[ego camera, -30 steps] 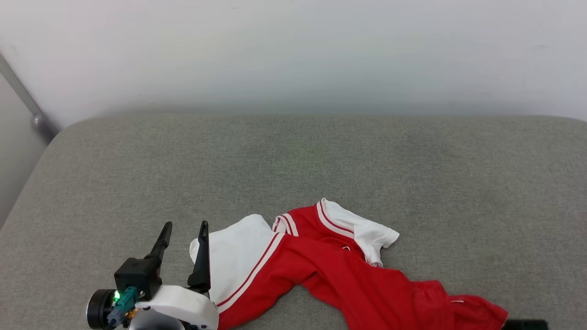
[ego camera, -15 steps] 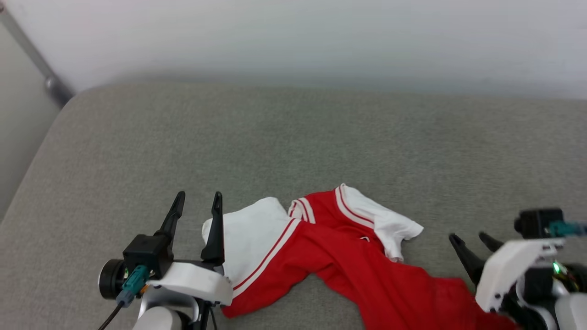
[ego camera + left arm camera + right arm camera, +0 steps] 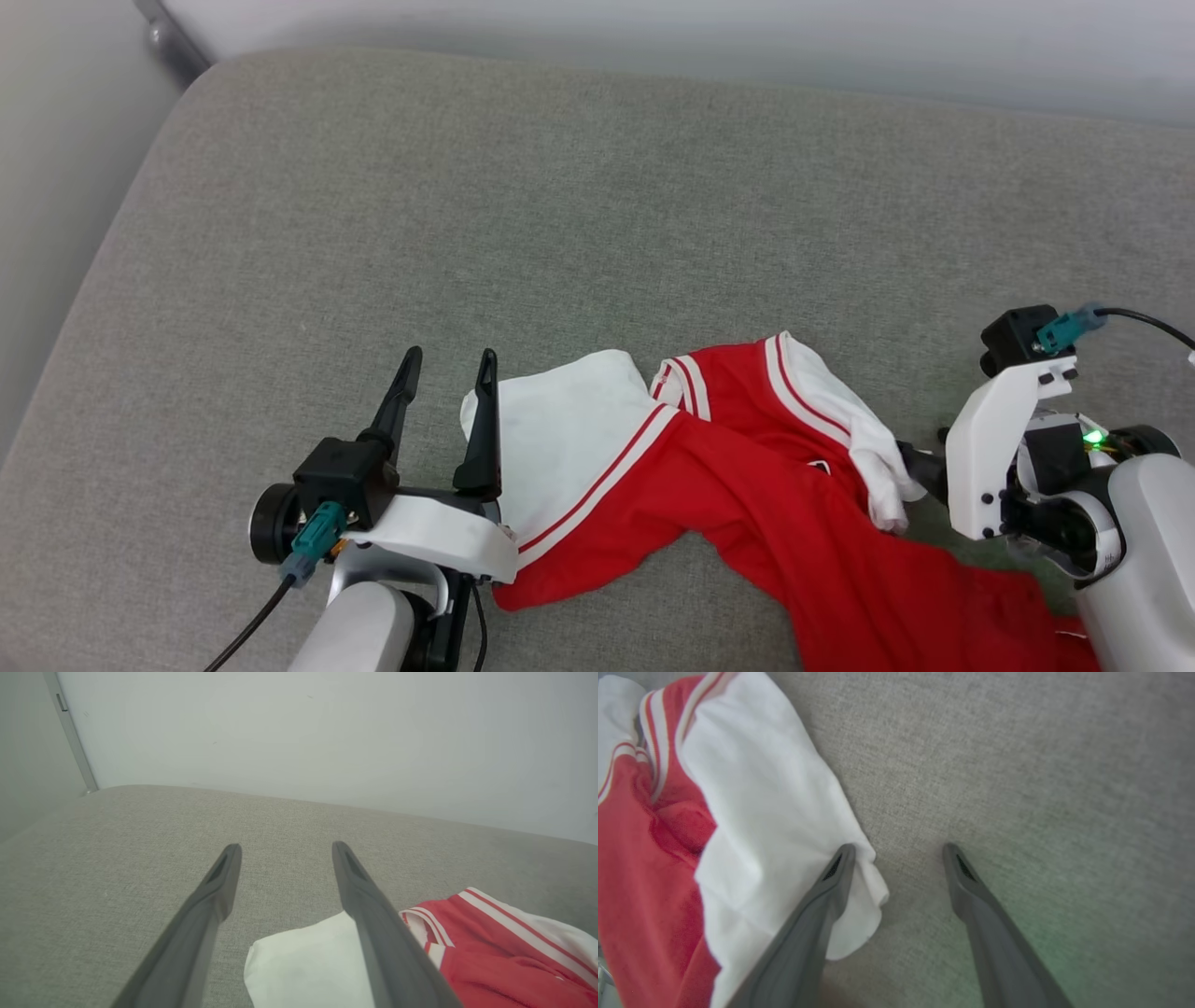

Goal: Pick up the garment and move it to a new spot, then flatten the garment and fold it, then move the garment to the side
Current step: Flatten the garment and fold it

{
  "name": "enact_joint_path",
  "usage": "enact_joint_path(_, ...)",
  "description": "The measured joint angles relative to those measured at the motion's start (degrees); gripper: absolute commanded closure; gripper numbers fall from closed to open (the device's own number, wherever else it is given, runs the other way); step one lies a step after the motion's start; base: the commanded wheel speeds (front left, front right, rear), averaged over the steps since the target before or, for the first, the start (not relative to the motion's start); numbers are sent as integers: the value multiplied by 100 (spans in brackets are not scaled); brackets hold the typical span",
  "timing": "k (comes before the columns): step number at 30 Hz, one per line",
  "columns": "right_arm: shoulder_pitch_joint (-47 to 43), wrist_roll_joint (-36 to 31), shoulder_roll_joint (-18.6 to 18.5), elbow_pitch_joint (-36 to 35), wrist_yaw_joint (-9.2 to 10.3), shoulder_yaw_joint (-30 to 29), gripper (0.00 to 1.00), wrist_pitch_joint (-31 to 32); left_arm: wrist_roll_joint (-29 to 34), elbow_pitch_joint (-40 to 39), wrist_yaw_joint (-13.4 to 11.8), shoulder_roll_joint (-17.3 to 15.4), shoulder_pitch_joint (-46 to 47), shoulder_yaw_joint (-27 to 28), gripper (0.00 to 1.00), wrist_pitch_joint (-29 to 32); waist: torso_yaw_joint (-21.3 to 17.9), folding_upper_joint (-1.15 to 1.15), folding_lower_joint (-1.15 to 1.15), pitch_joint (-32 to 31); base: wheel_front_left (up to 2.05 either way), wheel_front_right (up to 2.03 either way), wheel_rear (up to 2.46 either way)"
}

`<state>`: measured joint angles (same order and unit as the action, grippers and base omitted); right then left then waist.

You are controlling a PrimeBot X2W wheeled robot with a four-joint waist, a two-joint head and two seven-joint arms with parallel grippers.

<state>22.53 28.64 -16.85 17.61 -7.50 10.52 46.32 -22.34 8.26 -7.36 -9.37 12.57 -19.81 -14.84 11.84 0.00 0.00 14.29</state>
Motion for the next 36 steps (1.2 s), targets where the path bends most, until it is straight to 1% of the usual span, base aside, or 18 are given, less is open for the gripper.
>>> enact_joint_path(1, 65, 23, -21, 68, 1, 55, 67, 30, 7, 35, 29, 23, 16, 5, 0, -4, 26, 0, 0, 38, 0, 0, 0)
enact_joint_path(2, 105, 30, -44, 112, 0, 121, 100, 63, 9, 65, 34, 48, 37, 16, 0, -5, 50, 0, 0, 64, 0, 0, 0)
enact_joint_path(5, 171, 149, -112, 167, 1, 255, 100, 51, 51, 122, 66, 85, 53, 62, 0, -7, 68, 0, 0, 99, 0, 0, 0)
enact_joint_path(7, 170, 162, -140, 129, 1, 365, 100, -82, 82, 136, 80, 98, 53, 118, 0, -7, 41, 0, 0, 74, 0, 0, 0)
enact_joint_path(9, 164, 89, -243, 10, -4, 433, 100, -261, 104, 148, 91, 104, 47, 166, 0, -8, -3, 0, 0, 28, 0, 0, 0)
enact_joint_path(13, 163, -116, -495, -458, -2, 248, 100, -499, 152, 167, 127, 109, -39, 258, 0, -8, -124, 0, 0, -110, 0, 0, 0)
enact_joint_path(16, 73, -289, -617, -873, -2, -159, 100, -446, 171, 165, 130, 103, -99, 326, 0, -9, -247, 0, 0, -221, 0, 0, 0)
enact_joint_path(20, -441, -446, -710, -1245, -2, -969, 100, -181, 196, 143, 131, 89, -206, 371, 0, -15, -428, 0, 0, -343, 0, 0, 0)
enact_joint_path(22, -693, -517, -711, -1249, -1, -1406, 100, -35, 196, 138, 136, 80, -207, 392, 0, -15, -503, 0, 0, -374, 0, 0, 0)
enact_joint_path(25, -1044, -615, -577, -1063, -1, -1947, 100, 11, 194, 144, 166, 78, -208, 401, 0, -15, -573, 0, 0, -384, 0, 0, 0)
enact_joint_path(28, -1241, -672, -333, -777, -1, -2196, 100, -294, 193, 174, 179, 81, -209, 393, 0, -15, -606, 0, 0, -369, 0, 0, 0)
enact_joint_path(29, -1265, -719, -242, -702, -1, -2207, 70, -460, 192, 179, 179, 81, -211, 399, 0, -15, -619, 0, 0, -362, 0, 0, 0)
enact_joint_path(30, -1288, -755, -162, -624, -1, -2204, 3, -615, 191, 189, 178, 77, -212, 399, 0, -15, -635, 0, 0, -354, 0, 0, 0)
enact_joint_path(31, -1308, -756, -82, -575, -1, -2202, 0, -795, 190, 200, 178, 73, -222, 399, 0, -15, -650, 0, 0, -351, 0, 0, 0)
enact_joint_path(36, -1379, -1104, 101, -546, -1, -2250, 0, -2014, 156, 232, 152, 22, -314, 416, 0, -2, -701, 0, 0, -446, 0, 0, 0)
